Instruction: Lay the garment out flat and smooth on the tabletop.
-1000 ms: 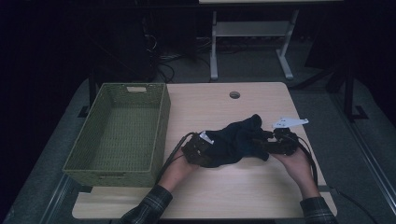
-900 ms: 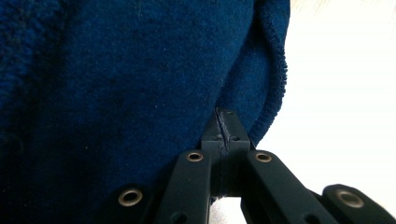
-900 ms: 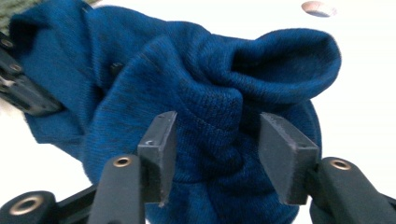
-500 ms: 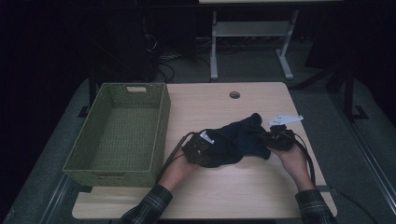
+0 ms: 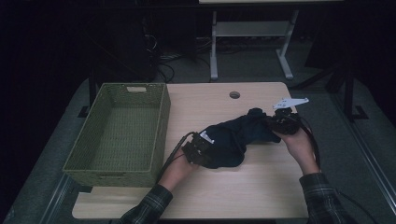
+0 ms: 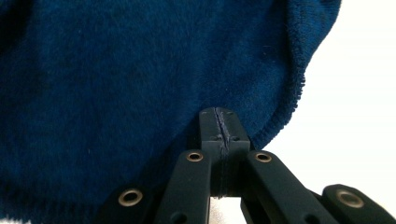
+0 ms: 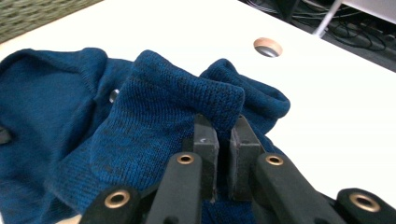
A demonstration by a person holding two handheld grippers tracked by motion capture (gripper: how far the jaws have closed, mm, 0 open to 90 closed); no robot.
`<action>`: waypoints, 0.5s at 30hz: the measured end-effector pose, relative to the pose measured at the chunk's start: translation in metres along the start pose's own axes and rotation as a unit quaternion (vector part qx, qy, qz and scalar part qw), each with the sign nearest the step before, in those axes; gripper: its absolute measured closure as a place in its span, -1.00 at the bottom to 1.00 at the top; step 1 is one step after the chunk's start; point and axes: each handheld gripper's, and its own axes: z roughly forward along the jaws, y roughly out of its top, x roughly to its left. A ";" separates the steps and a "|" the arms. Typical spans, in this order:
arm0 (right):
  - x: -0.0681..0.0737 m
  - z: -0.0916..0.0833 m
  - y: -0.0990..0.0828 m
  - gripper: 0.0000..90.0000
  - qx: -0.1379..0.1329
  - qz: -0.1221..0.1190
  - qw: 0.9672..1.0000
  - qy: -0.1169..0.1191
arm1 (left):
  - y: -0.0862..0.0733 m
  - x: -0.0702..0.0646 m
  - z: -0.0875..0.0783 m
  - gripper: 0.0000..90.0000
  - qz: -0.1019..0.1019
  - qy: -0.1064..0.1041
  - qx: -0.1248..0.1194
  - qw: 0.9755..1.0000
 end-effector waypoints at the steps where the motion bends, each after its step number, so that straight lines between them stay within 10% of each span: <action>1: -0.006 0.001 0.002 0.86 0.002 0.003 1.000 -0.002 | 0.000 0.000 0.000 1.00 -0.002 0.000 -0.002 1.000; 15: -0.053 0.015 -0.002 0.86 0.019 0.042 0.999 -0.028 | 0.000 -0.001 0.000 1.00 -0.002 0.000 0.001 1.000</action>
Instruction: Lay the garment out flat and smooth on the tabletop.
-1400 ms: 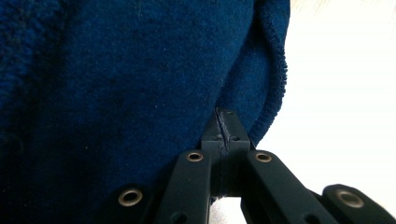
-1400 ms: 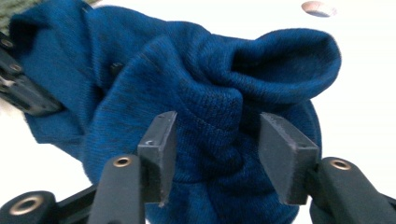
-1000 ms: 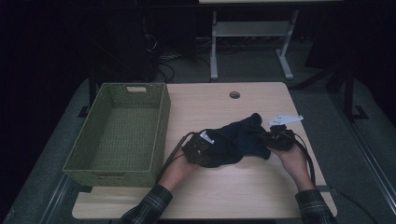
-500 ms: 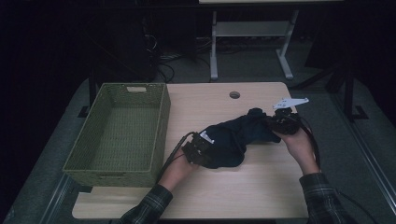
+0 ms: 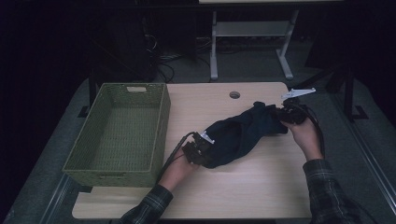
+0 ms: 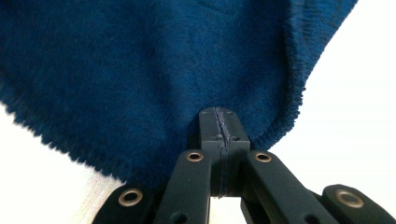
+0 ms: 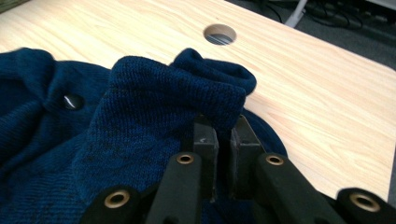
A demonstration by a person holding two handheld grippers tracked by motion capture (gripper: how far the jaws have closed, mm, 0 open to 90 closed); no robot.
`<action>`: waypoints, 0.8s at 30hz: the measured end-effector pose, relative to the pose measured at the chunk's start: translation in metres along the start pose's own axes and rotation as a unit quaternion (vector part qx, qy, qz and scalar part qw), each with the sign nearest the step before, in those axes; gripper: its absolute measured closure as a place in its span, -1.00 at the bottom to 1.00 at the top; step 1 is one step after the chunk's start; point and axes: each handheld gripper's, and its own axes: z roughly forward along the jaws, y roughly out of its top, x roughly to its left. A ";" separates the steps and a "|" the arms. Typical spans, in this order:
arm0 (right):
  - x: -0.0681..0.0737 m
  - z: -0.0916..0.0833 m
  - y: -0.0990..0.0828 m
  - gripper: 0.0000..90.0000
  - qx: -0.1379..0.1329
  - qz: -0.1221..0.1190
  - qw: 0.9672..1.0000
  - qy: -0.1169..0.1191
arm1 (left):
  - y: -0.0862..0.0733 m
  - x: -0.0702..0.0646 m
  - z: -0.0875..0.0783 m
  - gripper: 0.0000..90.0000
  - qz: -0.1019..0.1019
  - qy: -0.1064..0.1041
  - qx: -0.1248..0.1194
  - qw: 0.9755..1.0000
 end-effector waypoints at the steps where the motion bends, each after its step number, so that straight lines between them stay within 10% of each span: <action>1: -0.005 0.003 -0.002 0.86 0.004 0.004 1.000 -0.002 | 0.000 0.000 0.000 1.00 -0.001 0.000 0.000 1.000; 8: -0.013 0.013 -0.011 0.72 0.029 0.016 0.999 0.004 | 0.000 0.000 0.000 1.00 0.000 0.000 -0.001 1.000; 24: -0.039 -0.021 -0.014 0.40 -0.019 0.055 0.998 -0.026 | 0.000 0.001 0.000 1.00 -0.002 -0.003 0.000 1.000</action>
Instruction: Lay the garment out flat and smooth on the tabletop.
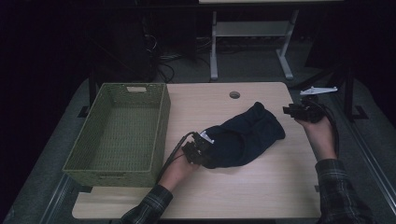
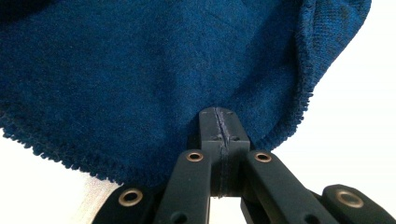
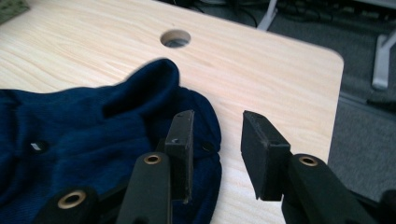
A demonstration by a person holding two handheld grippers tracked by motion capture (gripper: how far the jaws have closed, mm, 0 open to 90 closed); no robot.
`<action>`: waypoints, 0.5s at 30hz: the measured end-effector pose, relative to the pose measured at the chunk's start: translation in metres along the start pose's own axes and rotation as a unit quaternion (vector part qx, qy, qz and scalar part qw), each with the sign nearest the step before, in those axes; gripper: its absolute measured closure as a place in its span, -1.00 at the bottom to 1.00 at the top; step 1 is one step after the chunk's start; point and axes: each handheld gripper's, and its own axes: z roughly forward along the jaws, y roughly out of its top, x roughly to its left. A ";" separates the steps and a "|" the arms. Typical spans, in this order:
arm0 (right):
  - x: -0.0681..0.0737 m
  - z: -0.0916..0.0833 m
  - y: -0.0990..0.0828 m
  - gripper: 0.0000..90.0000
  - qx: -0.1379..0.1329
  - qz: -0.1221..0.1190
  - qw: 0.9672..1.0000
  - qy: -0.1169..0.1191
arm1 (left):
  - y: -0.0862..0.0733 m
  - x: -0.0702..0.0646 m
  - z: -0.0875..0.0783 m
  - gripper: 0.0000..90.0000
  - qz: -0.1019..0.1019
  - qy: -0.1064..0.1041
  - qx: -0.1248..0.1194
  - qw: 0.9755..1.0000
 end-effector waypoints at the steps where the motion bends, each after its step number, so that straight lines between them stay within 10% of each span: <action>1: -0.002 0.005 -0.001 0.40 0.005 0.003 1.000 -0.002 | 0.000 0.000 0.000 1.00 0.001 0.000 0.001 1.000; 15: -0.002 0.076 -0.020 0.09 0.089 0.054 0.994 0.025 | 0.000 0.000 0.000 1.00 0.001 0.000 -0.001 1.000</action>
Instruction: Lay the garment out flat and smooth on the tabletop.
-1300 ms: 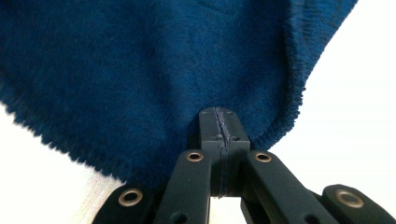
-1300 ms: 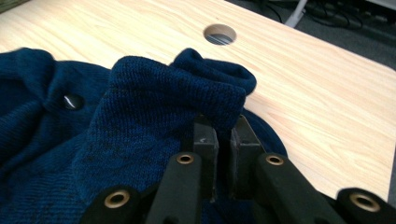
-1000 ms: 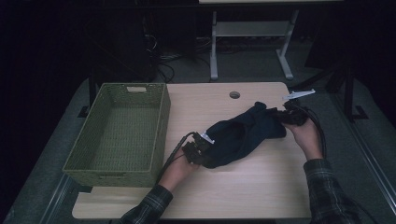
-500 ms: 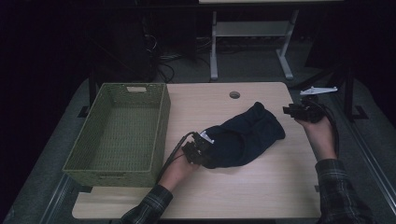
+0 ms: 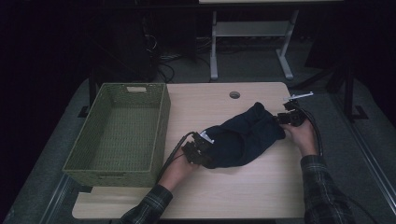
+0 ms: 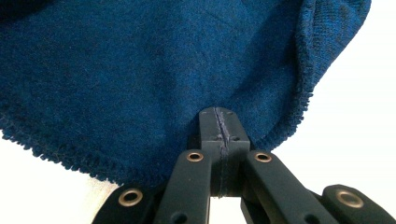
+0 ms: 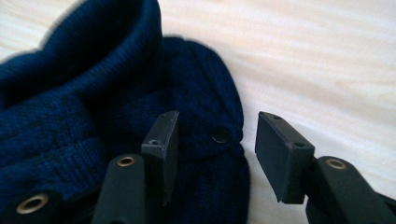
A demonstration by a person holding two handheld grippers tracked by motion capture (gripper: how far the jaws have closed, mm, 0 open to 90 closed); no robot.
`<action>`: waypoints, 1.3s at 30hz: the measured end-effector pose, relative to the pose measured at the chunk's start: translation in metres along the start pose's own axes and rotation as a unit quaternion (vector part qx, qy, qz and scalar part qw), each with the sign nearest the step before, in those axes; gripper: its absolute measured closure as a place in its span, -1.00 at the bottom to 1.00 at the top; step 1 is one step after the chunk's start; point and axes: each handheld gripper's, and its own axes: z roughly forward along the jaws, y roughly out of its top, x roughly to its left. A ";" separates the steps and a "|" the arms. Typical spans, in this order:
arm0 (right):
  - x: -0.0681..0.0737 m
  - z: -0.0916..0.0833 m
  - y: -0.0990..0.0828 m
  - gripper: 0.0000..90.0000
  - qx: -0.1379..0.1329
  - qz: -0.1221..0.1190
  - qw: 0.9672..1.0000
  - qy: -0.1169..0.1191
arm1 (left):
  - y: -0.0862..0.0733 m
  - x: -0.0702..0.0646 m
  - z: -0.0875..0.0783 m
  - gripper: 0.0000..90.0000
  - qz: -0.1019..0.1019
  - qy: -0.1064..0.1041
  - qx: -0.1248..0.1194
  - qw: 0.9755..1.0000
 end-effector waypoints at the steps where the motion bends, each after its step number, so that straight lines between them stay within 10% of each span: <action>1: 0.000 0.002 -0.001 0.11 0.005 0.004 1.000 0.003 | 0.000 0.000 0.000 1.00 0.000 0.000 0.000 1.000; 11: -0.002 0.010 -0.006 0.50 0.021 0.014 1.000 0.017 | 0.000 0.000 0.000 1.00 -0.001 -0.001 -0.001 1.000; 18: 0.009 0.002 0.012 0.55 -0.006 -0.046 0.997 -0.056 | 0.000 0.000 0.000 1.00 -0.002 -0.002 0.002 1.000; 28: 0.016 0.032 0.039 0.52 0.022 -0.050 0.994 -0.090 | 0.000 0.000 0.000 1.00 0.001 0.001 0.002 1.000; 39: 0.029 -0.014 0.044 0.36 -0.032 -0.047 0.998 -0.032 | 0.001 0.000 -0.001 1.00 0.006 0.003 0.008 1.000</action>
